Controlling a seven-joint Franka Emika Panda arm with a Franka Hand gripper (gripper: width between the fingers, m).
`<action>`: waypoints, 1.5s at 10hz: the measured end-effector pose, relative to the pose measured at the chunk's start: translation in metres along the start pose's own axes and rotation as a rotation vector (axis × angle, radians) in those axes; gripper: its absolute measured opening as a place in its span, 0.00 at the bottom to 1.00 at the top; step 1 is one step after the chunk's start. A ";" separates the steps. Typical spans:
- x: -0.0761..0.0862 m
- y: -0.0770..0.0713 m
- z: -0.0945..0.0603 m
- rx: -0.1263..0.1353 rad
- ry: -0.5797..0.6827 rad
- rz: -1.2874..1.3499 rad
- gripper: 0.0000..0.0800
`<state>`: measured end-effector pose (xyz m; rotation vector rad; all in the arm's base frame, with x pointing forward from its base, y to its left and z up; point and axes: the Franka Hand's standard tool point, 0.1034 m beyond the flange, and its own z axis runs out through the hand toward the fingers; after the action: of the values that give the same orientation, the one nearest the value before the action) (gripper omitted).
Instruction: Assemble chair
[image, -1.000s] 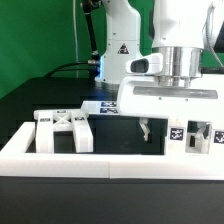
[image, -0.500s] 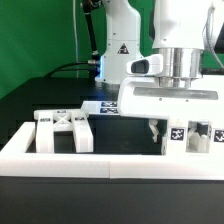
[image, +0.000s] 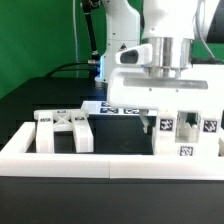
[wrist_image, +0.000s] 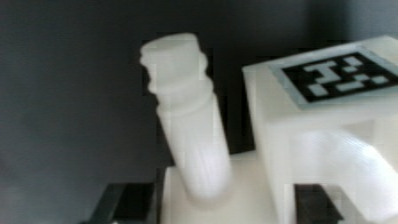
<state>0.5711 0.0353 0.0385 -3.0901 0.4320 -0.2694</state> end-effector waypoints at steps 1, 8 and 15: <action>0.003 0.009 -0.016 0.010 -0.006 0.012 0.41; -0.006 0.017 -0.033 0.043 -0.317 0.059 0.41; -0.012 0.033 -0.045 0.028 -0.801 0.052 0.41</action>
Offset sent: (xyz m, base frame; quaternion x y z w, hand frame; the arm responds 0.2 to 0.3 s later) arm 0.0000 0.0000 0.0000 0.0000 -0.0650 0.0000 0.9979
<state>0.5430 0.0078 0.0795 -2.8162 0.4463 0.9118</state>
